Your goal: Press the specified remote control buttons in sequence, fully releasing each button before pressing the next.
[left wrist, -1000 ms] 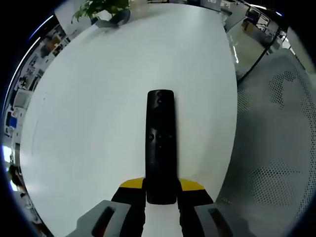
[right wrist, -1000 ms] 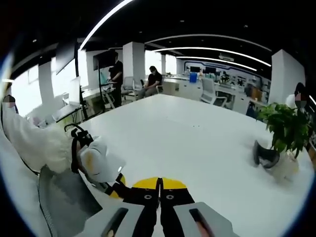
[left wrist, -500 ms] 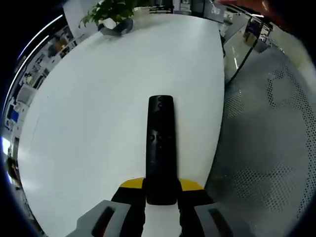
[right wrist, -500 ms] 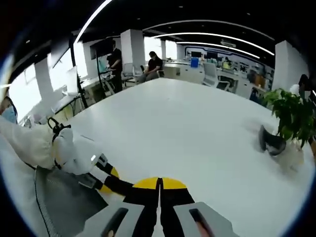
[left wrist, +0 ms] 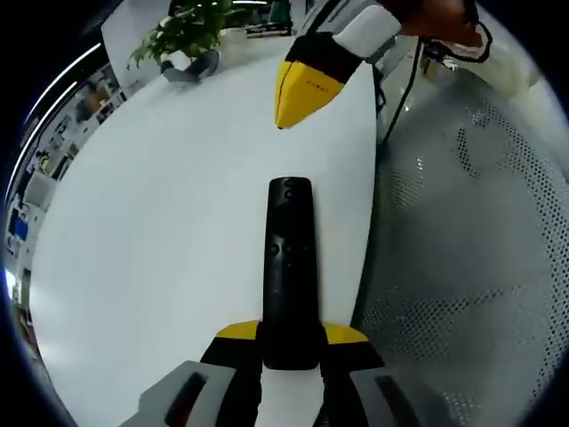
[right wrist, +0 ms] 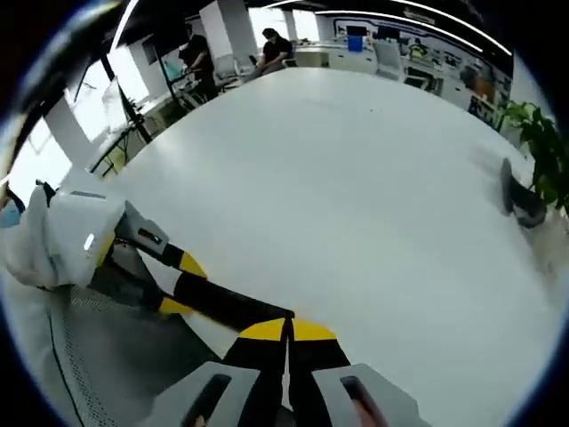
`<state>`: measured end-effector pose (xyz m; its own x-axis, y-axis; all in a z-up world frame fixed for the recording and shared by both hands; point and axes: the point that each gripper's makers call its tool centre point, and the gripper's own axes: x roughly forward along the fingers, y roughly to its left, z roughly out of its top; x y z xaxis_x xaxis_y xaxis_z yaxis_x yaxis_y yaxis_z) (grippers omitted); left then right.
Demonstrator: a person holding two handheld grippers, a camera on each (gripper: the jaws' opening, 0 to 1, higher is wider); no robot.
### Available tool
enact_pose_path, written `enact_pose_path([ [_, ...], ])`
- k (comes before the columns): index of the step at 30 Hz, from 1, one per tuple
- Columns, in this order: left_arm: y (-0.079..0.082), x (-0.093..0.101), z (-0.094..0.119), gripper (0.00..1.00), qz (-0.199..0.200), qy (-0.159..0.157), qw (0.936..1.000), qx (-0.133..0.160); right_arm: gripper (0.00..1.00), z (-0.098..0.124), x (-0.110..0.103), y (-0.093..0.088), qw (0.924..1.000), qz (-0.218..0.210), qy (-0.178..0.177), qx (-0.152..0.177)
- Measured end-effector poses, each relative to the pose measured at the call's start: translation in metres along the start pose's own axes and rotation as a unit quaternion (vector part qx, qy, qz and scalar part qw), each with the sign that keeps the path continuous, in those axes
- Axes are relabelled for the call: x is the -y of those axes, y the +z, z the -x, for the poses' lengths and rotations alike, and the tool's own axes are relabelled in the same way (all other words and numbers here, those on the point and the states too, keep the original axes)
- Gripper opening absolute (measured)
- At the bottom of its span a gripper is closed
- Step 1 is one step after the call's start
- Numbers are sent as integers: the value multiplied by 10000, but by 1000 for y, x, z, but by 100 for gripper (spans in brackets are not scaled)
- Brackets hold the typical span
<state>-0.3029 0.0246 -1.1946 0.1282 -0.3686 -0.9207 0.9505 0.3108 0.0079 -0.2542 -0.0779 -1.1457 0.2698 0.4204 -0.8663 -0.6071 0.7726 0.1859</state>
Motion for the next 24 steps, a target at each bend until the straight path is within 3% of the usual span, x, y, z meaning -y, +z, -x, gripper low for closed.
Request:
enact_pose_path([
  [3, 0, 1, 0, 24, -106, -55, 9999, 42, 0, -5, -7, -7, 9993, -194, 259, -208],
  [14, 0, 1, 1, 24, -285, -146, 9994, 156, 0, -21, -11, -19, 9966, -250, 286, -728],
  [21, 0, 1, 0, 24, -300, -186, 9991, 217, 0, -27, -15, -21, 9951, -445, 456, -757],
  [24, 0, 2, 0, 24, -316, -187, 9991, 212, 0, -31, -13, -29, 9936, -416, 366, -982],
])
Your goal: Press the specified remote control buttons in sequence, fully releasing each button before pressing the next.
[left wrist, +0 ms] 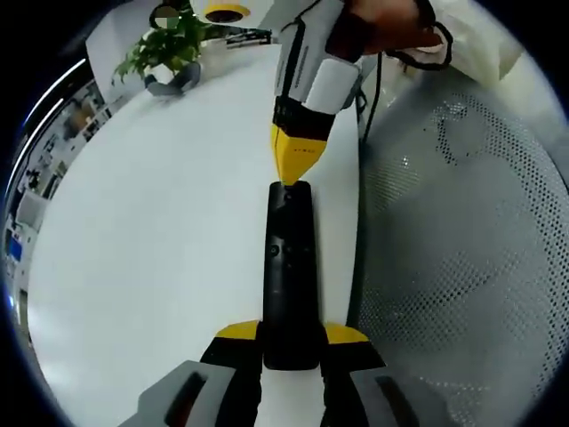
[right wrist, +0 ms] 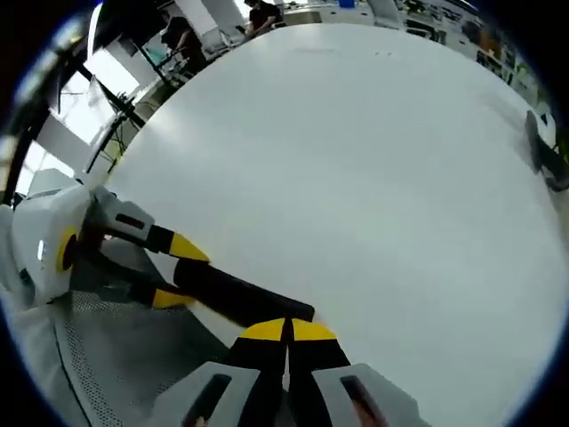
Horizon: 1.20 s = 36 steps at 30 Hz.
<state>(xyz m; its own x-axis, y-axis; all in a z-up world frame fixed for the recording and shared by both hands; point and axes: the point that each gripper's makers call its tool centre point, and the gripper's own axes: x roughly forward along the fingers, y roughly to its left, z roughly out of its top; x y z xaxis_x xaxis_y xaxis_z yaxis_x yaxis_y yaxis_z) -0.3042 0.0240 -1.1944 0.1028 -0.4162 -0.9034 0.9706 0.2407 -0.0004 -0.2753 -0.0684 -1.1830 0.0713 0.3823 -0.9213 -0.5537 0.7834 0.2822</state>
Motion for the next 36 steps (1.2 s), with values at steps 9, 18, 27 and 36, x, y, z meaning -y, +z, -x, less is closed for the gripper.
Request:
enact_pose_path([
  [9, 1, 1, -1, 24, -158, -45, 9998, -134, 0, -3, 6, 0, 10000, -23, -84, -18],
  [18, 1, 1, -1, 24, -245, -49, 9994, -234, 0, -6, 7, 0, 9966, -372, -38, -729],
  [27, 1, 1, -1, 24, -186, -28, 9996, -214, 0, -5, 9, 0, 9917, -1101, 223, -625],
  [36, 1, 2, -1, 24, -135, 10, 9997, -206, 0, -2, 7, -1, 9890, -1382, 444, -289],
])
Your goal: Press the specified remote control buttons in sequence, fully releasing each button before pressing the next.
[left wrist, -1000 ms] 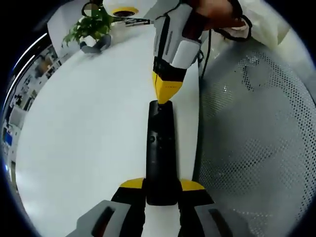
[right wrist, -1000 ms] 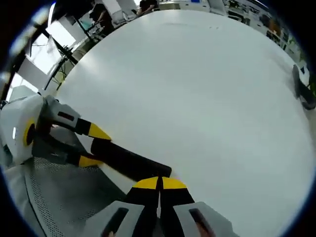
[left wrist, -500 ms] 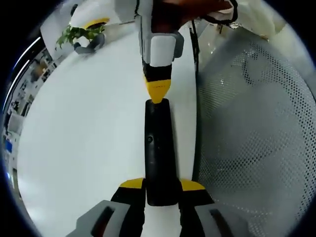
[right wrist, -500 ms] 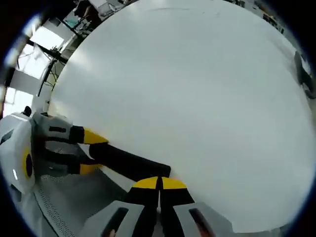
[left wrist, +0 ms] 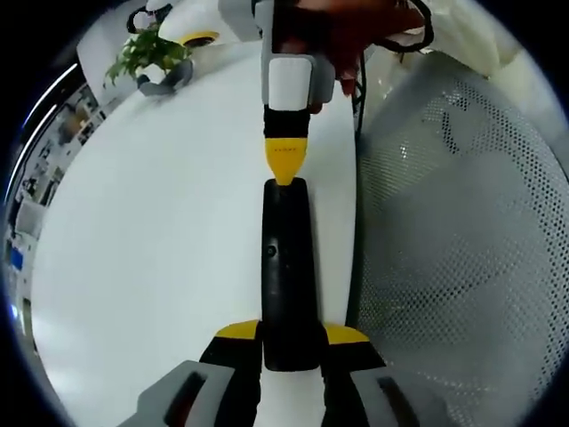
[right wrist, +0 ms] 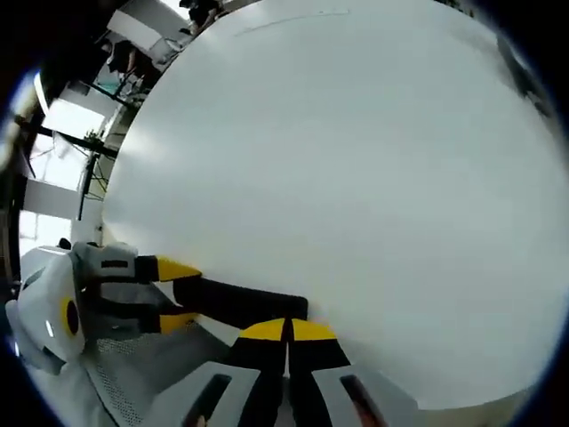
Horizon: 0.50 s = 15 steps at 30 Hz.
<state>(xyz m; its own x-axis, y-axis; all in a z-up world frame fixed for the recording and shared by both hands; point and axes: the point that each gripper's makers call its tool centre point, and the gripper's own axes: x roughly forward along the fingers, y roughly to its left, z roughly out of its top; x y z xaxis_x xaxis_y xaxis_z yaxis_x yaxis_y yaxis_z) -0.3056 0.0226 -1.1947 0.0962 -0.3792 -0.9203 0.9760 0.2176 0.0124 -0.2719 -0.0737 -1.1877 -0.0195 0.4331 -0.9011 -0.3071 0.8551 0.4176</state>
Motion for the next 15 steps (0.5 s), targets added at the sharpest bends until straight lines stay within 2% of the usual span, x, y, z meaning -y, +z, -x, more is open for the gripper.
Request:
enact_pose_path([
  [5, 0, 0, 0, 24, 4, -13, 10000, 19, 0, 4, -14, 4, 9996, 39, 261, 122],
  [10, 0, 0, 0, 24, 47, -1, 10000, 48, 0, 1, -19, 3, 9995, 112, 279, -13],
  [15, 0, 0, 0, 24, 77, 13, 9999, 79, 0, -3, -15, 0, 9995, 226, 171, -127],
])
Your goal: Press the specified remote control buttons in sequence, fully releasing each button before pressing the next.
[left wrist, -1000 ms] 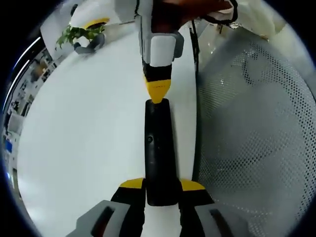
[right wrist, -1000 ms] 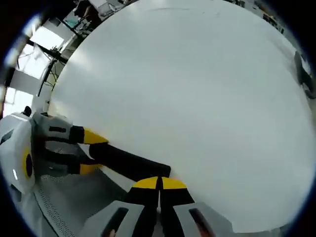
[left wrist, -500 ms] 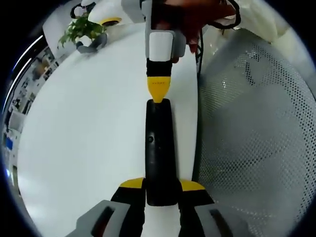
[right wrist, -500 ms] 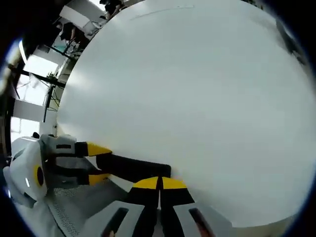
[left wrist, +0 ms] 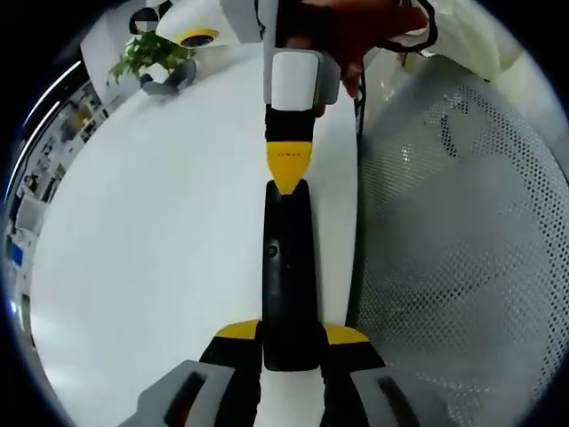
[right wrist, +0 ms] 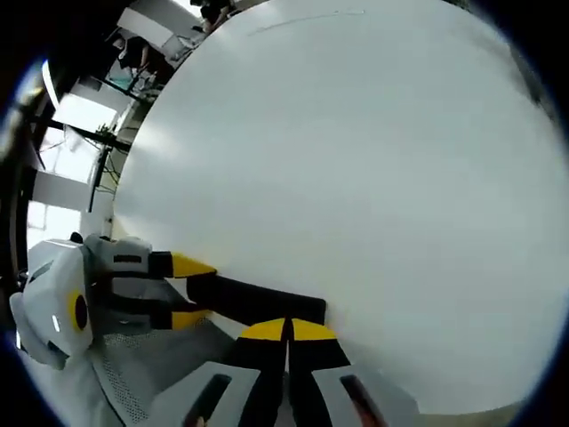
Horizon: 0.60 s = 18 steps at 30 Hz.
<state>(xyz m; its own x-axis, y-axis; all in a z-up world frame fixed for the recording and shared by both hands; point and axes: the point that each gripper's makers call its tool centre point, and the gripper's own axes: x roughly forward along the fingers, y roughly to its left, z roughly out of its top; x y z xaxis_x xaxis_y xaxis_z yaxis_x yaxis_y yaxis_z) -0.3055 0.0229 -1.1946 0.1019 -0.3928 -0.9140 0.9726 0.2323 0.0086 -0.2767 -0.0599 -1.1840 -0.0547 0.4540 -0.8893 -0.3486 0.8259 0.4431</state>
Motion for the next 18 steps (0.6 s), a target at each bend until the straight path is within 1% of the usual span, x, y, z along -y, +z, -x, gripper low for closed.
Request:
enact_pose_path([
  [2, 0, 0, 0, 24, 8, -7, 10000, 16, 0, 0, 3, 1, 10000, 23, -60, 24],
  [4, 0, 0, 0, 24, 3, -5, 10000, 8, 0, 0, 3, 2, 10000, -7, -26, 9],
  [7, 0, 0, 0, 24, 4, -6, 10000, 3, 0, -3, -3, -1, 9999, -72, 119, -67],
  [14, 0, 0, 0, 24, 1, -40, 10000, 82, 0, -3, -2, -1, 9997, 211, -77, -20],
  [18, 0, 0, 0, 24, -17, -36, 10000, 77, 0, -3, 0, 0, 9998, 218, 27, -16],
])
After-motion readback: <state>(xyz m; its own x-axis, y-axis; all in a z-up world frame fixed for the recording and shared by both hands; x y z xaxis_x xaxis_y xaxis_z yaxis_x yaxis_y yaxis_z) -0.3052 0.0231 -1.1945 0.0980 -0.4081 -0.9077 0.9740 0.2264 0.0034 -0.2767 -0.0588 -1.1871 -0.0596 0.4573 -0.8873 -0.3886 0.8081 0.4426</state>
